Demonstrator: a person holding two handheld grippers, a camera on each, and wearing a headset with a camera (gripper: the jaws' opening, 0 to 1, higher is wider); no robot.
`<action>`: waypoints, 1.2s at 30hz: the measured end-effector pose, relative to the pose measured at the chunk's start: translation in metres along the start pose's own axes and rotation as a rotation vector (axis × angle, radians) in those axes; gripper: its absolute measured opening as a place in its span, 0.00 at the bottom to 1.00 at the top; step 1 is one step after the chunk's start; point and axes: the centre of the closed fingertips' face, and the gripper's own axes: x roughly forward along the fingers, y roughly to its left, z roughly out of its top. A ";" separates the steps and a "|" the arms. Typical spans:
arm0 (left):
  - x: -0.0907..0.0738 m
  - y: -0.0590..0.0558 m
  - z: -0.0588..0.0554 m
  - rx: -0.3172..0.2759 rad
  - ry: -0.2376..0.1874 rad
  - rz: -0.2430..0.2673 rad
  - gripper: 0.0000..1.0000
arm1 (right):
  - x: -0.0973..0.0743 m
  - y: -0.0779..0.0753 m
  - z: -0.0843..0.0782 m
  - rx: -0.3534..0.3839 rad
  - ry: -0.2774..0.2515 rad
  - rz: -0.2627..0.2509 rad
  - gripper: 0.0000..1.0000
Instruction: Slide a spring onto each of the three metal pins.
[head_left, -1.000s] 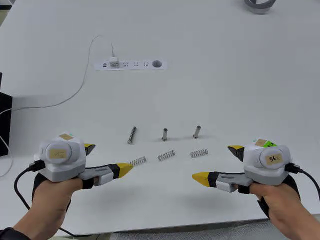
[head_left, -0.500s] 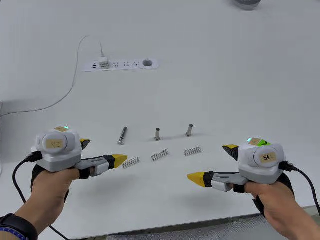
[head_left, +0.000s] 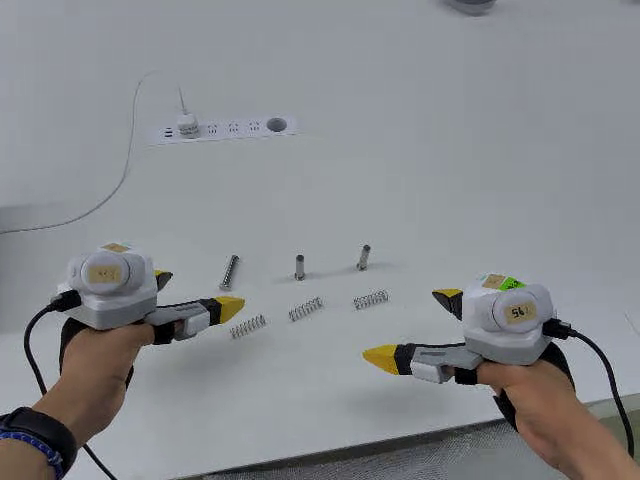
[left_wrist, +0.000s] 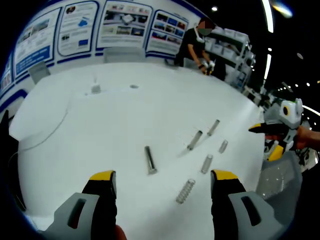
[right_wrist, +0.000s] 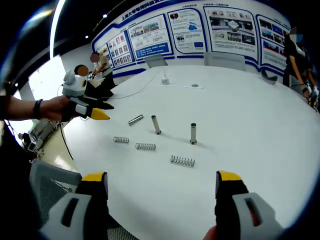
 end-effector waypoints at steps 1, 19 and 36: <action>0.002 0.000 0.001 0.000 0.001 -0.002 0.78 | 0.000 0.000 0.000 0.002 0.000 -0.001 0.90; 0.032 0.006 0.009 -0.001 0.012 -0.005 0.72 | 0.000 0.005 -0.006 0.013 0.015 0.009 0.89; 0.059 0.022 0.009 -0.041 0.033 0.028 0.56 | -0.003 0.004 -0.009 0.040 0.015 0.006 0.89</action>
